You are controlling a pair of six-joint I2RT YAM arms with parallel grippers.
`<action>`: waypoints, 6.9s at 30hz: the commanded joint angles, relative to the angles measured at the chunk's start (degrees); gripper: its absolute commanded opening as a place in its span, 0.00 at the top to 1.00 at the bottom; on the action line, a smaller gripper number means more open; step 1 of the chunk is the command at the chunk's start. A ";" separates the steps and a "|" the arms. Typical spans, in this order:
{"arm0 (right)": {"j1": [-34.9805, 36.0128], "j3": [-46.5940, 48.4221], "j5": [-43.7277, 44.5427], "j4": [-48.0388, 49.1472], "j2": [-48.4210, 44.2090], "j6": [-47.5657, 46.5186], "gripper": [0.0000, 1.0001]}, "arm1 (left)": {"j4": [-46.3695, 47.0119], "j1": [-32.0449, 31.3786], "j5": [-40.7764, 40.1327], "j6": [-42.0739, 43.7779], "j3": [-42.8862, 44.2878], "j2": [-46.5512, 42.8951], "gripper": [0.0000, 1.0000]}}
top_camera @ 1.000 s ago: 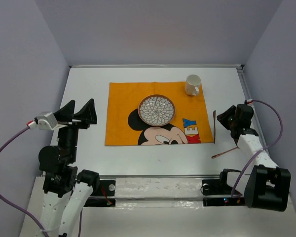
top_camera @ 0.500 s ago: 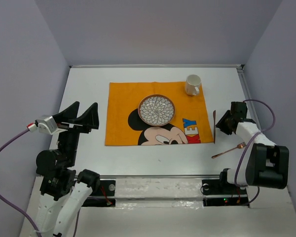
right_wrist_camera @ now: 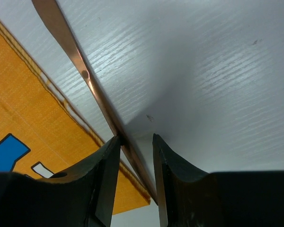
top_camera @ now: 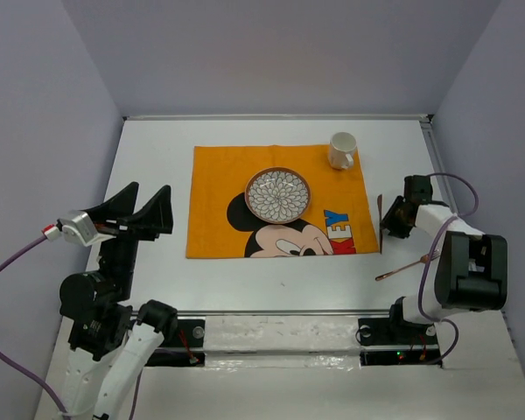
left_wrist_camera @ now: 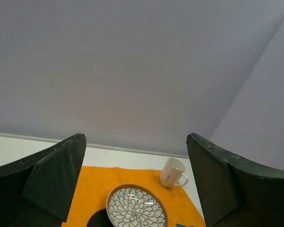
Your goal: Set the dinner table for one person
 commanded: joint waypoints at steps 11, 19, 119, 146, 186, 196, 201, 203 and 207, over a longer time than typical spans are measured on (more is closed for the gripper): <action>5.59 7.05 8.04 -5.09 6.08 -2.44 0.66 | 2.36 -0.30 0.26 0.38 -0.27 -0.77 0.01; 7.26 10.12 14.27 -7.47 8.98 -3.14 0.92 | 2.35 -0.30 0.34 0.47 -0.27 -0.16 0.01; -5.13 -10.70 17.71 -13.55 -12.57 34.64 0.39 | -0.63 -12.69 -5.36 3.54 0.25 -10.53 0.01; -6.80 -2.79 20.26 -7.11 -14.88 16.30 1.00 | -1.34 -12.61 -6.07 4.25 -0.10 -6.31 0.01; 58.24 88.35 12.00 -11.60 57.14 17.33 1.00 | -1.25 -5.22 -5.46 3.98 -1.50 5.20 0.01; 58.24 86.68 12.35 -11.77 59.78 18.48 1.00 | -1.16 -5.14 -4.93 3.90 -1.50 5.38 0.01; 58.24 86.94 12.17 -11.86 60.66 18.48 1.00 | -1.16 -5.05 -4.84 3.72 -1.50 5.20 0.01; 58.24 87.12 12.43 -11.86 61.01 18.39 1.00 | -1.16 -5.05 -4.84 3.72 -1.50 5.21 0.01; 58.24 87.65 12.43 -11.86 61.63 18.04 0.98 | -1.16 -5.05 -4.84 3.81 -1.50 5.29 0.01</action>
